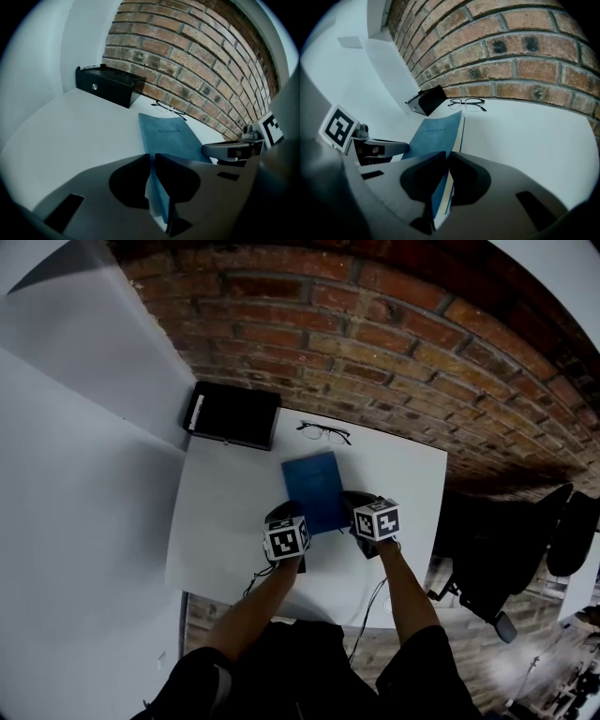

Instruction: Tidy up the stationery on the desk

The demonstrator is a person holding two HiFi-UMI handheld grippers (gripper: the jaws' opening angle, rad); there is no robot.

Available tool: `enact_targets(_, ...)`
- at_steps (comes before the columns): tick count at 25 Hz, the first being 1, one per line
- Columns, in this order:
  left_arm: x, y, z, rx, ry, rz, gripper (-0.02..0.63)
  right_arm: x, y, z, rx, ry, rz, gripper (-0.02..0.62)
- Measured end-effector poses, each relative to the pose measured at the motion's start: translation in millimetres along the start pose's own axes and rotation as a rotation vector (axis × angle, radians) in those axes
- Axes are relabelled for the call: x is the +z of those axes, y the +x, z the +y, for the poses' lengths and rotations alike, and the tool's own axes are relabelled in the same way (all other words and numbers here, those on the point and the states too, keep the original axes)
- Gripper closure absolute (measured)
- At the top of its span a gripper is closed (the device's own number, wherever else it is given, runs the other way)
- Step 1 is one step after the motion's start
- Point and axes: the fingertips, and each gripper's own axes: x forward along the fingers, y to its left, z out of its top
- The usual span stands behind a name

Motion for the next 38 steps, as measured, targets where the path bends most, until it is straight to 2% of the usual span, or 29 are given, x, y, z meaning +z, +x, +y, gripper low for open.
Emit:
enact_targets(16,13,-25,73,-0.040,0.067,0.019,0.560,7,32,73,-0.007,0.044,0.001,0.554)
enact_targets(24,13,-41,113,-0.076,0.172,0.052,0.558,-4,51,114,-0.049,0.087,0.032,0.554)
enact_targets(38,8,-70,175,-0.133,0.324,0.117,0.558,-35,71,191,-0.059,0.207,0.055,0.555)
